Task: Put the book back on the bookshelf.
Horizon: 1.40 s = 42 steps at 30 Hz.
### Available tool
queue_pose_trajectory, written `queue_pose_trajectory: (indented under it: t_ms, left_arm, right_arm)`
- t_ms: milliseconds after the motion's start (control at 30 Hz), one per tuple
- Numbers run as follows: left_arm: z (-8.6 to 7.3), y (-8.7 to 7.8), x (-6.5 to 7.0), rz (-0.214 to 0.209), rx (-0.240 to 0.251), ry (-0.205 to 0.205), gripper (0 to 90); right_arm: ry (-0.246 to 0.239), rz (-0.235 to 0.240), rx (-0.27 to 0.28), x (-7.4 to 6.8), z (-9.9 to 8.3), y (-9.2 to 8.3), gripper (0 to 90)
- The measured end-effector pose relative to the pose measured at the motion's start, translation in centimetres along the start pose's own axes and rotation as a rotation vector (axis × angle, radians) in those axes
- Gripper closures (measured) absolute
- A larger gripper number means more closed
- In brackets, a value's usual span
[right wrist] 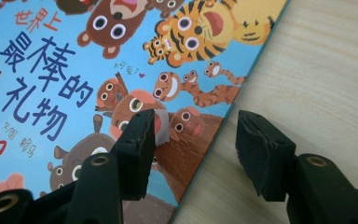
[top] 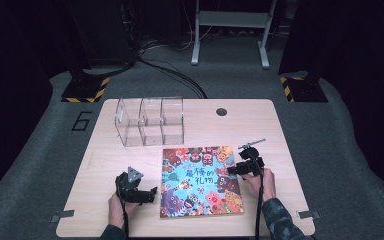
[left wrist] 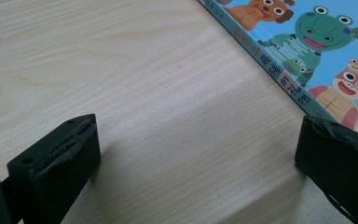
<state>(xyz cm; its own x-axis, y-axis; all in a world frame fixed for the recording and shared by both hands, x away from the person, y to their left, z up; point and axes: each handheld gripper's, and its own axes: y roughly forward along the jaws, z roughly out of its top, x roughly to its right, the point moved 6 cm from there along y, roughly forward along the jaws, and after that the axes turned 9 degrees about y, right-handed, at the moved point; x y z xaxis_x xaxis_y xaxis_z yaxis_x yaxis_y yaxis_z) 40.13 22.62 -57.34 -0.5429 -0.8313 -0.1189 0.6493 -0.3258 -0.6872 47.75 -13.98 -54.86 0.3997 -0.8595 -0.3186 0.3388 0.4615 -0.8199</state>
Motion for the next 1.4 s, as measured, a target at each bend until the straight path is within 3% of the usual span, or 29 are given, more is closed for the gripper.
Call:
queue_pose_trajectory:
  t_ms: [200,533,600,633,667,733,867,900,933,967,1067,1100,1133,1200,1233,1300,1400]
  left_arm:
    - [0.03,0.0,0.1,-0.012,-0.001,0.01,0.2]
    - [0.07,0.01,0.18,-0.019,-0.004,0.02,0.2]
    - [0.15,0.1,0.31,-0.021,0.003,0.018,0.3]
    - [0.15,0.1,0.31,-0.021,0.003,0.018,0.3]
    - [0.16,0.03,0.38,-0.03,-0.008,0.021,0.4]
    - [0.15,0.09,0.34,-0.023,-0.005,0.034,0.4]
    - [0.2,0.08,0.43,-0.031,-0.013,0.05,0.4]
    - [0.32,0.22,0.57,-0.025,0.007,0.024,0.5]
    - [0.21,0.09,0.43,-0.03,-0.012,0.049,0.5]
    - [0.3,0.2,0.55,-0.026,0.004,0.028,0.5]
    - [0.21,0.09,0.42,-0.031,-0.013,0.051,0.6]
    - [0.32,0.23,0.58,-0.025,0.007,0.024,0.6]
    - [0.28,0.18,0.54,-0.027,0.001,0.032,0.6]
    - [0.31,0.21,0.56,-0.026,0.006,0.026,0.6]
    - [0.25,0.14,0.48,-0.029,-0.005,0.042,0.6]
    - [0.32,0.23,0.58,-0.025,0.007,0.024,0.5]
    - [0.24,0.12,0.47,-0.029,-0.007,0.043,0.6]
  right_arm:
    - [0.017,0.026,0.001,0.08,0.24,0.14,49.4]
    - [0.039,0.027,-0.018,0.04,0.42,0.13,50.2]
    - [0.099,0.059,-0.02,0.04,0.35,0.0,50.6]
    - [0.099,0.059,-0.02,0.04,0.35,0.0,50.6]
    - [0.127,0.12,-0.01,0.18,0.38,0.15,52.4]
    - [0.134,0.131,-0.021,-0.02,0.35,0.24,52.7]
    - [0.107,0.078,-0.03,-0.5,0.45,0.37,52.6]
    - [0.104,0.077,-0.035,-0.51,0.44,0.35,52.6]
    - [0.103,0.077,-0.038,-0.52,0.44,0.33,52.6]
    - [0.112,0.082,-0.03,-0.51,0.45,0.34,52.5]
    - [0.14,0.134,-0.019,-0.16,0.3,0.21,52.7]
    - [0.144,0.152,-0.015,0.01,0.23,0.22,52.8]
    - [0.161,0.163,-0.019,-0.02,0.13,0.21,53.0]
    - [0.169,0.167,-0.032,-0.2,0.04,0.16,52.9]
    - [0.151,0.166,-0.027,-0.18,0.08,0.23,53.0]
    - [0.145,0.158,-0.024,-0.25,0.12,0.22,53.0]
    - [0.137,0.152,-0.024,-0.33,0.14,0.08,53.2]
